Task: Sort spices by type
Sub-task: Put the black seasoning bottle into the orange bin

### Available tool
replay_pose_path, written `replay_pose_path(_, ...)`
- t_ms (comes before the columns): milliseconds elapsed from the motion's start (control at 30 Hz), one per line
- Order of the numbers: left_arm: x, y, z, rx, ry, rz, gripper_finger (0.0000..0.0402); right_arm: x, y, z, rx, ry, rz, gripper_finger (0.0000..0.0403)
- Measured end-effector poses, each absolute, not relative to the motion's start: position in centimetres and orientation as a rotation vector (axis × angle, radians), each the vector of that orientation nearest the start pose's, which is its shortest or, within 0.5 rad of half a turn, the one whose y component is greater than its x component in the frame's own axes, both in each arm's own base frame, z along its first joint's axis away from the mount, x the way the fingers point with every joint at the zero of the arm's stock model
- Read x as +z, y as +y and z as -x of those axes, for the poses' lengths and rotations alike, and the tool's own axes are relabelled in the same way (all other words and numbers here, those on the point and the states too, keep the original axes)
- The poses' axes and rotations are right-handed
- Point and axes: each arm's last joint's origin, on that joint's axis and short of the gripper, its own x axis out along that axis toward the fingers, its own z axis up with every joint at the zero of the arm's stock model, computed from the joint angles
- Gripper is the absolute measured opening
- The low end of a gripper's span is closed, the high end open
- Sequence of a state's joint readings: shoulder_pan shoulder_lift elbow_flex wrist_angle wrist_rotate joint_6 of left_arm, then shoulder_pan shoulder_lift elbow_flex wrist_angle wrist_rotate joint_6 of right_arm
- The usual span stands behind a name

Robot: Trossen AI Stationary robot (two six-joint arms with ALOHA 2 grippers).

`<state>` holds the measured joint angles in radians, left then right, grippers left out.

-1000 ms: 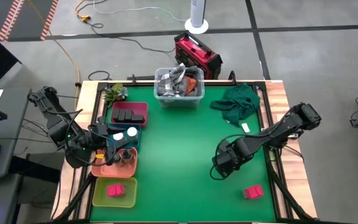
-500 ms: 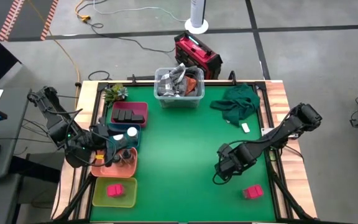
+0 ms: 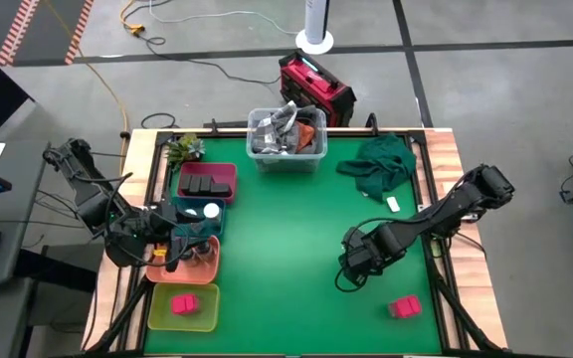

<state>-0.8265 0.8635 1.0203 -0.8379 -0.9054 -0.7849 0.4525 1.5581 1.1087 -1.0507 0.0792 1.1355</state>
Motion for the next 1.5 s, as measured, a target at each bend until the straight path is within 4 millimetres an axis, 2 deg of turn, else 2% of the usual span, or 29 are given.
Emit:
replay_pose_path(200,34.4,-9.7,-12.2,0.251,0.39,0.201,0.0253,21.9,10.9,-25.1,-0.499,1.386,-0.544,0.0231)
replay_pose_path(367,33.5,-9.9,-13.9,0.327,0.427,0.135,0.0253,22.1,10.0,-26.2,-0.473,1.334,-0.585,0.0238)
replay_pose_path(700,31.1,-9.8,-17.8,0.464,0.526,0.1,0.0253,26.0,7.3,-29.2,-0.427,1.164,-0.625,0.0235)
replay_pose_path(833,30.7,-10.1,-19.2,0.41,0.555,0.116,0.0253,27.8,6.6,-30.3,-0.371,1.074,-0.594,0.0235)
replay_pose_path(1000,31.2,-10.1,-20.7,0.269,0.551,0.144,0.0253,30.0,6.1,-31.4,-0.309,0.97,-0.558,0.0235)
replay_pose_path(1167,31.8,-9.3,-21.7,0.283,0.49,0.171,0.0253,31.5,6.1,-32.0,-0.274,0.893,-0.563,0.0235)
replay_pose_path(1300,32.0,-9.0,-22.5,0.282,0.446,0.156,0.0253,32.3,6.3,-32.5,-0.252,0.819,-0.572,0.0235)
replay_pose_path(1500,31.3,-8.9,-24.5,0.262,0.441,0.161,0.0253,32.3,6.8,-35.2,-0.235,0.825,-0.531,0.0235)
